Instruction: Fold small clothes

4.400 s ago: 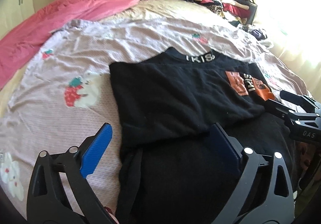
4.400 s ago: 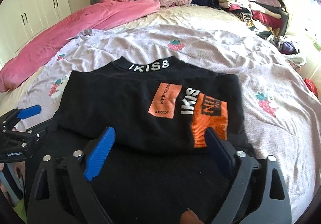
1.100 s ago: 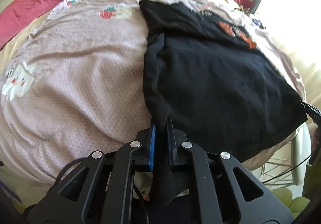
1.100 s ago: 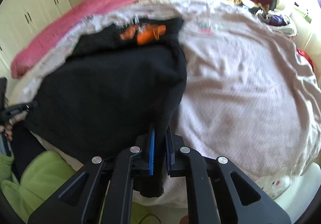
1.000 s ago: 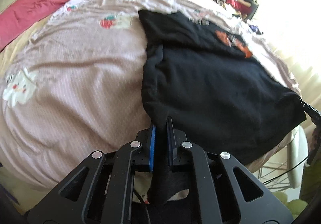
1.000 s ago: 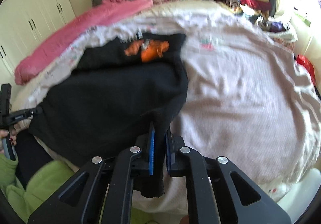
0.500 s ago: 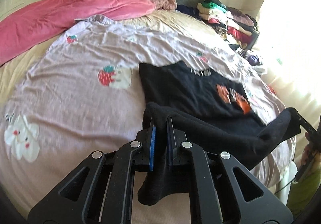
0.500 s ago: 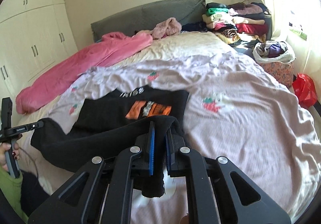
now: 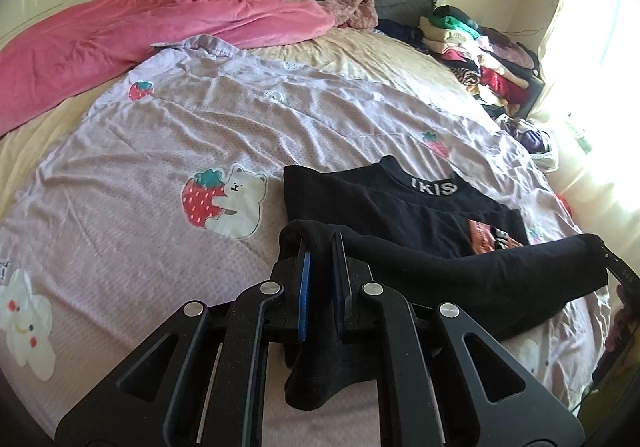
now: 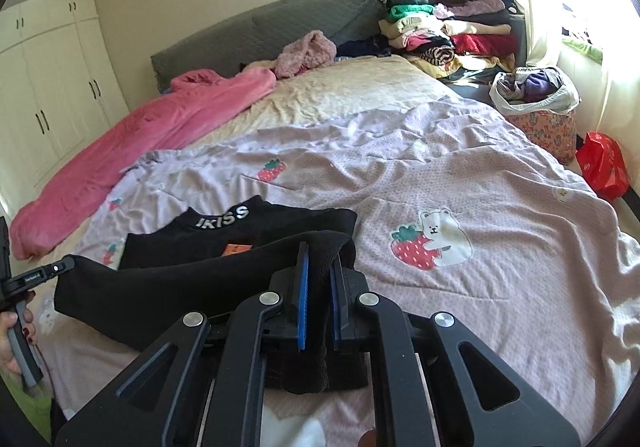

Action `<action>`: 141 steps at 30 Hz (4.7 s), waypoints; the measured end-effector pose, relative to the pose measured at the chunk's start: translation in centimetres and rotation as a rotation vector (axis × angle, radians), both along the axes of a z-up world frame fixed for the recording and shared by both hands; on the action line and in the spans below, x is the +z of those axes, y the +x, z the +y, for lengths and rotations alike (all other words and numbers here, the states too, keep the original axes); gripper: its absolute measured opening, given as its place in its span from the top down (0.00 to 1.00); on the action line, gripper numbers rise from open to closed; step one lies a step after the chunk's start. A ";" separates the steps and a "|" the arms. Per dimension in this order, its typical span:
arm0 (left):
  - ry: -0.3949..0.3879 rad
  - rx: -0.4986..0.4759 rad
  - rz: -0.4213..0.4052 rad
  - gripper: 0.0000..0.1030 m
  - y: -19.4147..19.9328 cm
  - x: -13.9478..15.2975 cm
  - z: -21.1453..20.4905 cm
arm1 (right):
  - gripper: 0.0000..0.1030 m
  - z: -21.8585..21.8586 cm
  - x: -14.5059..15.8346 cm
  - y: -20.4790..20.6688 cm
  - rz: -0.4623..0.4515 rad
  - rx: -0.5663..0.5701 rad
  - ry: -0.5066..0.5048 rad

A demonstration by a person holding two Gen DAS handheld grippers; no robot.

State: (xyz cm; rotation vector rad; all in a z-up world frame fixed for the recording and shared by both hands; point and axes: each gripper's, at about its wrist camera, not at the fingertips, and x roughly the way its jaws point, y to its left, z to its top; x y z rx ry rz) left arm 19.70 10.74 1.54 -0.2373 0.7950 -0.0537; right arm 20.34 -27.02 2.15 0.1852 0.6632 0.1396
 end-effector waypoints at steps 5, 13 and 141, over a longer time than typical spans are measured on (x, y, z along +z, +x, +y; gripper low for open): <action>0.000 0.014 0.031 0.96 1.8 -1.8 0.4 | 0.92 0.1 -1.7 2.2 0.038 -0.010 -0.012; -0.035 -0.002 0.029 0.84 1.6 -2.8 1.0 | 0.88 0.1 -3.6 3.9 0.092 -0.016 -0.003; 0.063 0.000 0.060 0.24 6.1 -2.6 1.3 | 0.29 12.6 -3.0 9.1 0.061 0.242 -0.152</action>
